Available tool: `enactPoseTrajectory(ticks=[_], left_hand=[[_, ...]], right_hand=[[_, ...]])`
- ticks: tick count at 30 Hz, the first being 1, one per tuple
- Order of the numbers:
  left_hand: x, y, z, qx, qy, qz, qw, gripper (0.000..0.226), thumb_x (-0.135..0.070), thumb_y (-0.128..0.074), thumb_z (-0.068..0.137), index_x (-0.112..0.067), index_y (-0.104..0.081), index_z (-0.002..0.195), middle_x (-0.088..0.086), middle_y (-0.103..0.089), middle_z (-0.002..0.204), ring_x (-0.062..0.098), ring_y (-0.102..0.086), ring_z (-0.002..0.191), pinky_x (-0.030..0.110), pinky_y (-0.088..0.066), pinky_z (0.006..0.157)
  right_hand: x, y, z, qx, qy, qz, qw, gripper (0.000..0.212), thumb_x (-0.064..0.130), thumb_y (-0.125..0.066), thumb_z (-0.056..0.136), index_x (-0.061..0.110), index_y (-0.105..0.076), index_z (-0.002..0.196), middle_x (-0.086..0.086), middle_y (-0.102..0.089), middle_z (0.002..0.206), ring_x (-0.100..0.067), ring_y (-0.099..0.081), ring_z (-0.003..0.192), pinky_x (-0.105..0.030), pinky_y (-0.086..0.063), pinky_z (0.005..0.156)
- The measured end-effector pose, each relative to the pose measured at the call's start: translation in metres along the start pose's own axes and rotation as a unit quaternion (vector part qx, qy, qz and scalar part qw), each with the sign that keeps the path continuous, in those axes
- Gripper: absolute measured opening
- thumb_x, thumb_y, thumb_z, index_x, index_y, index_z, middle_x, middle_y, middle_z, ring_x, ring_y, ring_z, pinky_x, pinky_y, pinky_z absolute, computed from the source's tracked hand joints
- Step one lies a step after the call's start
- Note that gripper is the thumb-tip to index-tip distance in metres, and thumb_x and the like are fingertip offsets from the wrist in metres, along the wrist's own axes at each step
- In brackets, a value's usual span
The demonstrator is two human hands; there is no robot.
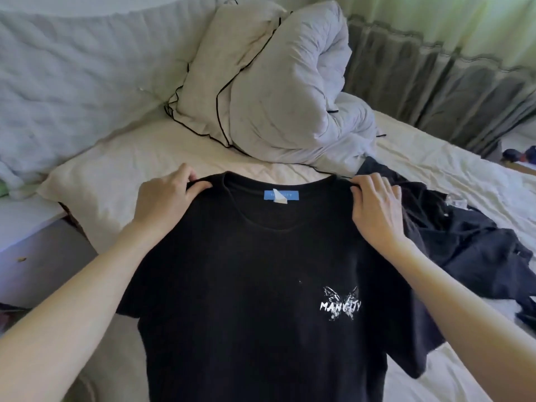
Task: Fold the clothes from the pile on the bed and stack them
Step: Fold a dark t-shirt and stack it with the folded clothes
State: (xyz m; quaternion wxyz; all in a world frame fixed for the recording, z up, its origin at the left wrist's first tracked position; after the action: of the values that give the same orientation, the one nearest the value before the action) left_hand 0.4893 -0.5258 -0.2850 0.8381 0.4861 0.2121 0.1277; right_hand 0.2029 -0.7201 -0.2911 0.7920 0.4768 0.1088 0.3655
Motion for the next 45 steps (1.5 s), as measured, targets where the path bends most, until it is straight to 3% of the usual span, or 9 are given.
enactPoseTrajectory(ticks=[8,13,20,23,27,30,37,42,45], left_hand=[[0.090,-0.184,0.141,0.084,0.000,0.068,0.994,0.042,-0.047,-0.043,0.094,-0.005,-0.047,0.093,0.015,-0.061,0.070,0.034,-0.056,0.062,0.036,-0.036,0.056],[0.124,-0.284,0.147,0.110,0.004,0.113,0.987,0.044,-0.047,-0.042,0.094,-0.003,-0.047,0.093,0.016,-0.061,0.069,0.028,-0.045,0.054,0.033,-0.028,0.052],[0.154,-0.380,0.148,0.114,-0.002,0.145,0.983,0.049,-0.049,-0.042,0.093,0.000,-0.049,0.096,0.018,-0.063,0.077,0.037,-0.057,0.061,0.033,-0.029,0.051],[0.156,-0.408,0.153,0.136,0.012,0.156,0.978,0.046,-0.047,-0.045,0.094,-0.001,-0.050,0.097,0.019,-0.062,0.086,0.038,-0.058,0.075,0.036,-0.032,0.056],[0.144,-0.425,0.135,0.155,0.060,0.125,0.978,0.035,-0.031,-0.046,0.097,-0.003,-0.050,0.117,0.020,-0.054,0.118,0.037,-0.046,0.110,0.050,-0.032,0.089],[0.109,-0.425,0.090,0.136,-0.022,0.042,0.990,0.037,-0.022,-0.045,0.096,-0.004,-0.047,0.129,0.019,-0.044,0.138,0.036,-0.039,0.129,0.055,-0.027,0.105],[0.106,-0.438,0.004,0.333,-0.131,0.070,0.931,0.057,-0.045,-0.029,0.092,-0.021,-0.041,0.142,0.009,-0.033,0.151,0.033,-0.030,0.139,0.059,-0.020,0.110],[0.161,-0.443,0.037,0.349,-0.016,0.138,0.927,0.057,-0.051,-0.012,0.098,-0.027,-0.017,0.150,0.003,-0.014,0.158,0.025,-0.010,0.146,0.052,-0.001,0.115],[0.184,-0.426,0.048,0.318,-0.005,0.129,0.939,0.055,-0.040,-0.017,0.098,-0.022,-0.020,0.150,0.007,-0.018,0.157,0.027,-0.012,0.145,0.056,-0.002,0.112]], right_hand=[[-0.015,-0.227,0.120,0.099,-0.030,-0.038,0.994,0.023,0.019,-0.040,0.099,0.003,-0.054,0.108,-0.016,-0.056,0.107,-0.036,-0.050,0.101,-0.041,-0.029,0.082],[-0.031,-0.326,0.115,0.138,-0.056,-0.012,0.989,0.025,0.018,-0.039,0.100,0.004,-0.055,0.112,-0.017,-0.055,0.111,-0.037,-0.049,0.104,-0.042,-0.027,0.087],[-0.049,-0.417,0.111,0.183,-0.073,0.021,0.980,0.026,0.020,-0.036,0.101,0.006,-0.055,0.113,-0.015,-0.054,0.113,-0.036,-0.049,0.101,-0.041,-0.029,0.089],[-0.056,-0.444,0.108,0.211,-0.100,0.017,0.972,0.026,0.020,-0.036,0.101,0.007,-0.054,0.114,-0.015,-0.053,0.115,-0.034,-0.048,0.103,-0.041,-0.029,0.090],[-0.050,-0.458,0.090,0.221,-0.112,0.043,0.968,0.034,0.021,-0.040,0.099,0.010,-0.049,0.129,-0.012,-0.047,0.134,-0.030,-0.039,0.125,-0.041,-0.023,0.106],[-0.026,-0.442,0.052,0.182,-0.070,0.072,0.978,0.040,0.019,-0.044,0.096,0.007,-0.049,0.134,-0.013,-0.045,0.141,-0.031,-0.035,0.136,-0.050,-0.018,0.114],[-0.007,-0.453,-0.054,0.326,0.022,0.016,0.945,0.052,0.040,-0.043,0.095,0.020,-0.040,0.143,-0.010,-0.033,0.152,-0.029,-0.027,0.141,-0.054,-0.014,0.114],[-0.044,-0.474,-0.057,0.362,-0.060,-0.033,0.930,0.061,0.047,-0.033,0.095,0.020,-0.025,0.149,-0.010,-0.020,0.157,-0.028,-0.018,0.145,-0.045,-0.009,0.117],[-0.039,-0.473,-0.056,0.377,-0.062,-0.047,0.923,0.061,0.046,-0.033,0.096,0.020,-0.021,0.150,-0.010,-0.017,0.157,-0.028,-0.014,0.145,-0.047,-0.008,0.117]])
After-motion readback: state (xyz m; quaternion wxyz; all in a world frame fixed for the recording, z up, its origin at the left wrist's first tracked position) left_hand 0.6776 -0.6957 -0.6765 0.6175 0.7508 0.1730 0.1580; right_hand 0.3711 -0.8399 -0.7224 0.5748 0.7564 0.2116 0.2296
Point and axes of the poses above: each hand's wrist, its own z-axis towards the middle knuckle, its own y-axis out of the back of the hand, x = y × z, the point moved 3 cm from there along z, towards the middle knuckle
